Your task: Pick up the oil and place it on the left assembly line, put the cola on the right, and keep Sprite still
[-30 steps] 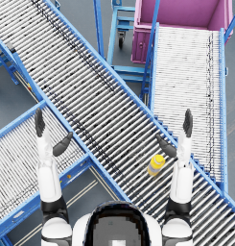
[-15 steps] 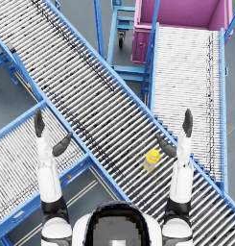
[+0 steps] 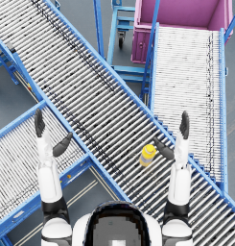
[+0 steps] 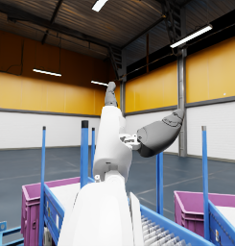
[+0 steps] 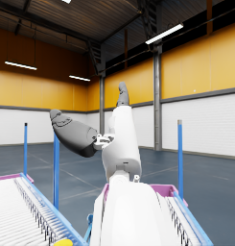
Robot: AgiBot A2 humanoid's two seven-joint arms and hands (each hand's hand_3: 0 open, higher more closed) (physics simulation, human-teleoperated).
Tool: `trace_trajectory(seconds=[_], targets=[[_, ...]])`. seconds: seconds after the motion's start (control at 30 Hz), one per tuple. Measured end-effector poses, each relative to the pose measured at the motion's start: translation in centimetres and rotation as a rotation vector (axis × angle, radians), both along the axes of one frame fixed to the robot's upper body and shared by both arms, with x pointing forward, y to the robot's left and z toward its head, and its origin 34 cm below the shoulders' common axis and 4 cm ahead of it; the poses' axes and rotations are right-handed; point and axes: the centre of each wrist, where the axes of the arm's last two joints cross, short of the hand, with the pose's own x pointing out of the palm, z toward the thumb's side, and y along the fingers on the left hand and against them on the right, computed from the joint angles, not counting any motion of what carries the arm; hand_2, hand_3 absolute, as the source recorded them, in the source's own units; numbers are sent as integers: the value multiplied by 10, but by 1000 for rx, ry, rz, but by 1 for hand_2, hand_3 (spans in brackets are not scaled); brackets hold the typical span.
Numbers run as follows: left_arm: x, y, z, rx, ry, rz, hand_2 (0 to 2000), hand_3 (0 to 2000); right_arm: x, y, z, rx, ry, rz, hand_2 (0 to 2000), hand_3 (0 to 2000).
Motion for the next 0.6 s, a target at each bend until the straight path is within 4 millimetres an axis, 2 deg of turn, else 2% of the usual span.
trace_trajectory(seconds=[0.3,0.43,0.6], targets=[[1,-7,0,8,2,-25,0,0,-15,12,-19,-6,56,42,0,0],[1,-10,-2,10,7,-36,0,0,-21,21,-36,-16,117,79,0,0],[-1,-15,-5,11,14,-50,0,0,-23,31,-66,-30,240,124,0,0]])
